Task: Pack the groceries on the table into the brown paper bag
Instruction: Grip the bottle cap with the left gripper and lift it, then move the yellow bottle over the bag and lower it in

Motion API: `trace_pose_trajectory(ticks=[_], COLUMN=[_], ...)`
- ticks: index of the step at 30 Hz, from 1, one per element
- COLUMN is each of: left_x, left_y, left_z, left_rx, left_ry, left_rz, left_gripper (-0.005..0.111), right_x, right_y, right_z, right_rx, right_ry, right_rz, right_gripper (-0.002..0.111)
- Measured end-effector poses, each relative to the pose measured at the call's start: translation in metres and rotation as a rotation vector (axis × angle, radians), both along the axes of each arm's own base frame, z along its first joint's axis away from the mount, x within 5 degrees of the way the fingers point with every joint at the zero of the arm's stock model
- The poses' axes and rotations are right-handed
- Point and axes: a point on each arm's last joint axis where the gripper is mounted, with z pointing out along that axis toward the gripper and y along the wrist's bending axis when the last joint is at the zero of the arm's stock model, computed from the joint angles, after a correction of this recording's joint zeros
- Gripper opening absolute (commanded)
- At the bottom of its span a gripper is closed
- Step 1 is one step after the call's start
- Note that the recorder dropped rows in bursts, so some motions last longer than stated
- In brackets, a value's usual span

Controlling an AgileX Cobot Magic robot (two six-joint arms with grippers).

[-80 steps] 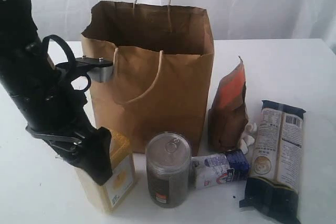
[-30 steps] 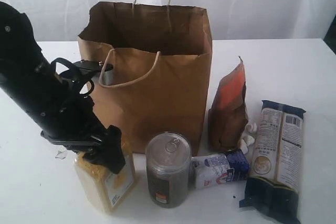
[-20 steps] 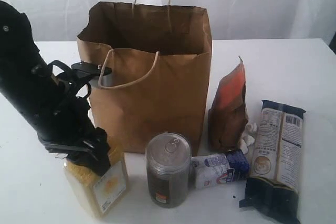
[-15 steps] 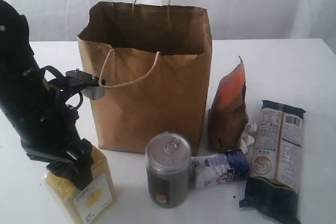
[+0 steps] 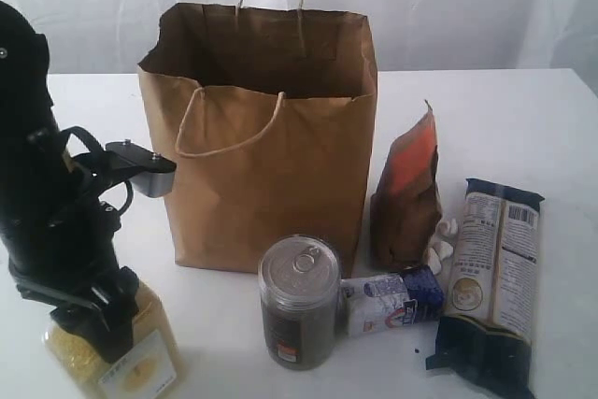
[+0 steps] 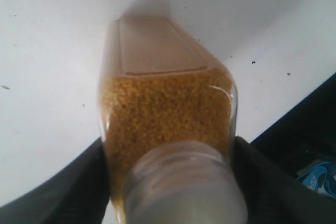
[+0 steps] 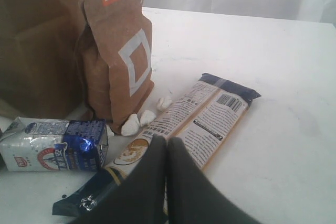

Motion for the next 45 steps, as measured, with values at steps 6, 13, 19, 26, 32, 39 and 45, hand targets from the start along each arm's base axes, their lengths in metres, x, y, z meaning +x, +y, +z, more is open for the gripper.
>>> trace_pose_trajectory(ticks=[6,13,19,26,32,39,45], left_x=[-0.001,-0.015,-0.031,-0.041,-0.041,-0.012,0.01], left_y=[0.005,0.032,0.046,0.061,0.057,0.028,0.01], left_z=[0.009,0.08,0.163,0.238,0.264,0.254,0.253], left_rx=[-0.002,0.016,-0.129,-0.274,-0.431,-0.528,-0.621], left_ry=[-0.088,-0.355,-0.626,-0.906,-1.042,-0.988,-1.024], left_rz=[-0.007,-0.002,0.051,0.191,0.235,0.235,0.249], left_gripper=[0.0,0.0,0.0,0.0,0.0,0.0,0.0], right_x=[0.0,0.0,0.0,0.0,0.0,0.0,0.0], right_y=[0.0,0.0,0.0,0.0,0.0,0.0,0.0], right_z=[0.0,0.0,0.0,0.0,0.0,0.0,0.0], right_rx=[0.0,0.0,0.0,0.0,0.0,0.0,0.0], right_ry=[0.0,0.0,0.0,0.0,0.0,0.0,0.0], right_rz=[0.0,0.0,0.0,0.0,0.0,0.0,0.0], right_gripper=[0.0,0.0,0.0,0.0,0.0,0.0,0.0])
